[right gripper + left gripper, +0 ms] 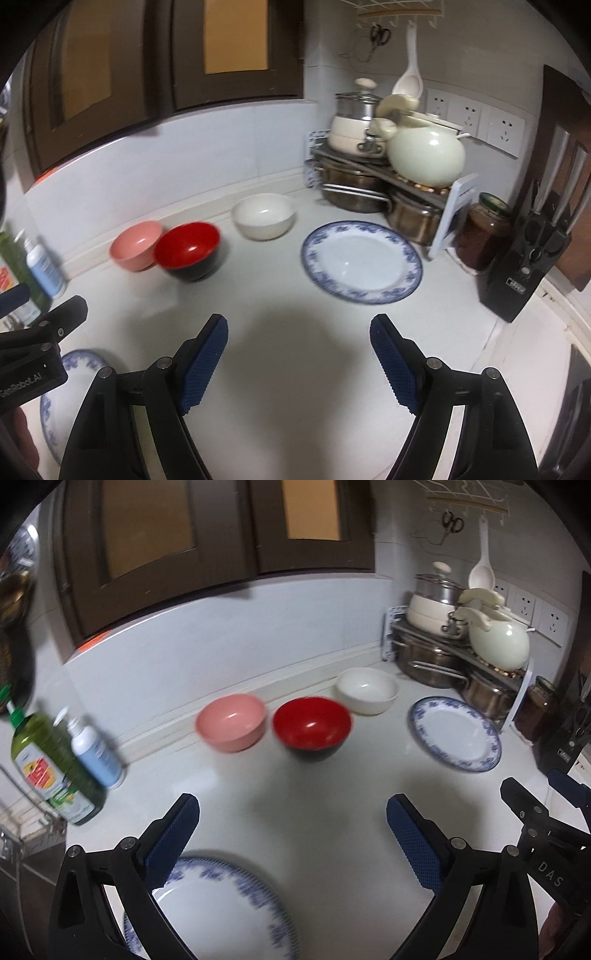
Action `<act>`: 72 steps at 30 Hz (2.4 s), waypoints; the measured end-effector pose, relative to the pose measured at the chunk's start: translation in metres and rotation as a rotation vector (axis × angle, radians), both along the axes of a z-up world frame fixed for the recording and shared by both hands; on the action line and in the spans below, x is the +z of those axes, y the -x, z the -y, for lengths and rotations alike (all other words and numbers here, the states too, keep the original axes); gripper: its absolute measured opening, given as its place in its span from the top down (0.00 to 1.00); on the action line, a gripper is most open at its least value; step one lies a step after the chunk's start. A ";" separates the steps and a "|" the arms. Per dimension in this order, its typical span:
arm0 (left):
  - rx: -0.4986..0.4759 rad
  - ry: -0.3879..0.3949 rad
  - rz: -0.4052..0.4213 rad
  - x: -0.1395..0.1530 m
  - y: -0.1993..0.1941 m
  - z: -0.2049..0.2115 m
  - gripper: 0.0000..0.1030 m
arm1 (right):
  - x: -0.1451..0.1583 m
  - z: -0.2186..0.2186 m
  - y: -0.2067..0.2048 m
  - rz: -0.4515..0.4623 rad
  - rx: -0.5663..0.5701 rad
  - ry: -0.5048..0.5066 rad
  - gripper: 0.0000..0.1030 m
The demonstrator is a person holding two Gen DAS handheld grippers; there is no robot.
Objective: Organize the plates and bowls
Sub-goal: 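Move both tools toward the small blue-and-white plate by the pot rack, then close both tools on the rim of the small blue-and-white plate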
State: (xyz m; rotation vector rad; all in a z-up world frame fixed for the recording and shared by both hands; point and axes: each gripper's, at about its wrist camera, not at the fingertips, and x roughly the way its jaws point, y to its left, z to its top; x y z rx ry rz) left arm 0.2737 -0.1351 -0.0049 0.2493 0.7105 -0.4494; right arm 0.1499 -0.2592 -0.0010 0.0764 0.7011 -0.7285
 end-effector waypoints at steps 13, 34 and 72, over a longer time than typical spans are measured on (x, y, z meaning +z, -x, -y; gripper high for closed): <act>-0.082 0.004 -0.027 -0.002 -0.023 0.112 0.00 | 0.016 0.100 0.007 0.026 -0.099 0.034 0.22; -0.162 -0.054 -0.100 -0.054 -0.073 0.241 0.06 | -0.015 0.232 -0.004 0.003 -0.182 -0.040 0.23; -0.253 -0.145 -0.236 -0.155 -0.137 0.323 0.35 | -0.102 0.323 -0.043 -0.094 -0.214 -0.169 0.49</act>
